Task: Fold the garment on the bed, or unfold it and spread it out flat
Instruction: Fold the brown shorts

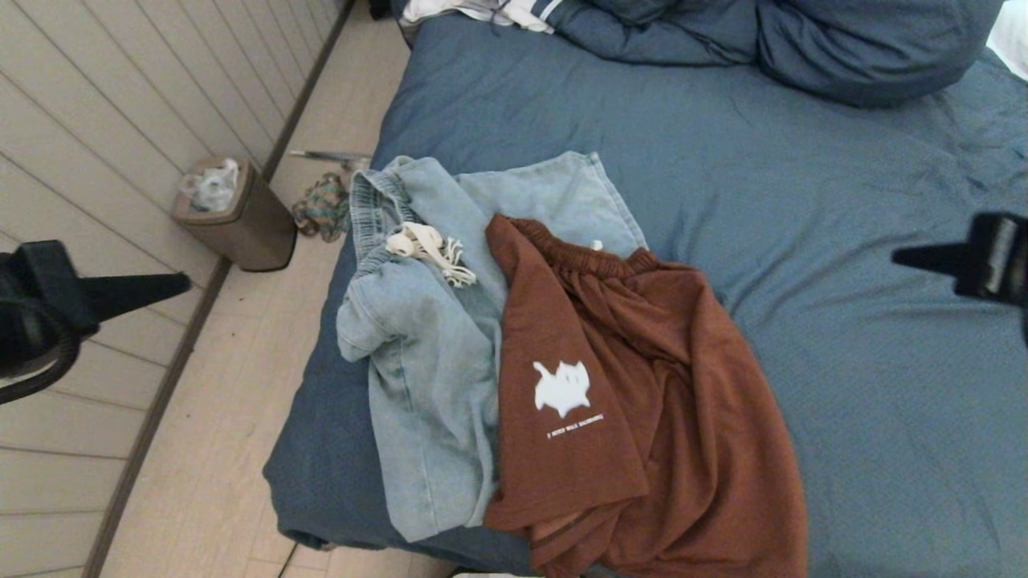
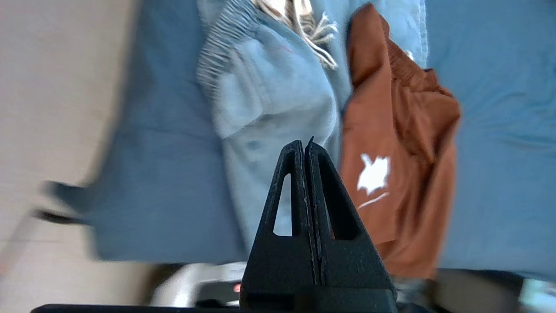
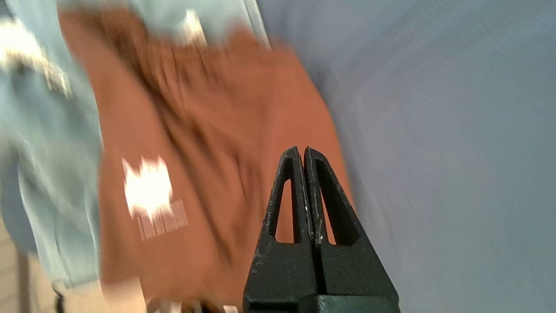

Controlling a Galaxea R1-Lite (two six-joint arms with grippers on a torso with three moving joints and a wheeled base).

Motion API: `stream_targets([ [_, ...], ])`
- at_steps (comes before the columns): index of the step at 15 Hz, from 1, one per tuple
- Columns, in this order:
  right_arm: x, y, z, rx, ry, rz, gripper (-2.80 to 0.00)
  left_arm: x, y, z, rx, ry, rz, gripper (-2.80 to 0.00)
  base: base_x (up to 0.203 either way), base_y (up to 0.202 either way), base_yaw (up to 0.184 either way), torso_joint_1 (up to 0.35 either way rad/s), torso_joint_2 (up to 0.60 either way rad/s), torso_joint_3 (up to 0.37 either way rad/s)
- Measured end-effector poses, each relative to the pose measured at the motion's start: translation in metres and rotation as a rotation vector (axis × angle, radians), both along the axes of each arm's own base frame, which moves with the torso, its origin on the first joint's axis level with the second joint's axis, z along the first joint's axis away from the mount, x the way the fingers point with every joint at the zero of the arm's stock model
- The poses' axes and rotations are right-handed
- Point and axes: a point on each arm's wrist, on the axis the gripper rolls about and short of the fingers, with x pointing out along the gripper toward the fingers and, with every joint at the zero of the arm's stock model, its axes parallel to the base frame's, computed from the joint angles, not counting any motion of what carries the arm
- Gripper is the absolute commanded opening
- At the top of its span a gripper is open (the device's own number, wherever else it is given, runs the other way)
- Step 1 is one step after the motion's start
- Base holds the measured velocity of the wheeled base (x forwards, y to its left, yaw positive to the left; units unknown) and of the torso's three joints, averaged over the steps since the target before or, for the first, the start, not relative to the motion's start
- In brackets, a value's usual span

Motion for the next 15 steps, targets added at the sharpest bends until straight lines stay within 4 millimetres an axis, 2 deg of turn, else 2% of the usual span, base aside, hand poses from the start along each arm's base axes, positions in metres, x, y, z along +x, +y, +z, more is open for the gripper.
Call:
stream_targets([
  [2, 0.068, 0.023, 0.017, -0.007, 0.056, 0.032, -2.8, 0.024, -0.008, -0.015, -0.02, 0.028, -0.017, -2.8, 0.0, 0.0, 0.0, 0.0, 0.0, 0.0],
  [4, 0.121, 0.059, 0.017, -0.043, 0.096, 0.073, -2.8, 0.04, -0.013, -0.035, -0.024, 0.049, -0.03, -2.8, 0.0, 0.0, 0.0, 0.0, 0.0, 0.0],
  [5, 0.14, 0.088, 0.01, -0.081, 0.114, 0.119, -2.8, 0.046, -0.016, -0.046, -0.028, 0.051, -0.036, -2.8, 0.0, 0.0, 0.0, 0.0, 0.0, 0.0],
  [6, 0.151, 0.116, 0.001, -0.12, 0.119, 0.174, -2.8, 0.05, -0.018, -0.055, -0.03, 0.055, -0.043, -2.8, 0.0, 0.0, 0.0, 0.0, 0.0, 0.0],
  [7, 0.156, 0.143, -0.01, -0.157, 0.127, 0.231, 0.0, 0.053, -0.021, -0.063, -0.035, 0.056, -0.052, -2.8, 0.0, 0.0, 0.0, 0.0, 0.0, 0.0],
  [9, 0.159, 0.184, -0.026, -0.193, 0.107, 0.306, 0.0, 0.052, -0.027, -0.075, -0.049, 0.043, -0.077, -2.8, 0.0, 0.0, 0.0, 0.0, 0.0, 0.0],
  [11, 0.162, 0.213, -0.033, -0.177, 0.032, 0.355, 0.0, 0.049, -0.031, -0.079, -0.058, 0.019, -0.097, -2.8, 0.0, 0.0, 0.0, 0.0, 0.0, 0.0],
  [15, 0.171, 0.249, -0.056, -0.219, -0.036, 0.362, 0.0, 0.043, -0.038, -0.083, -0.08, 0.036, -0.13, -2.8, 0.0, 0.0, 0.0, 0.0, 0.0, 0.0],
])
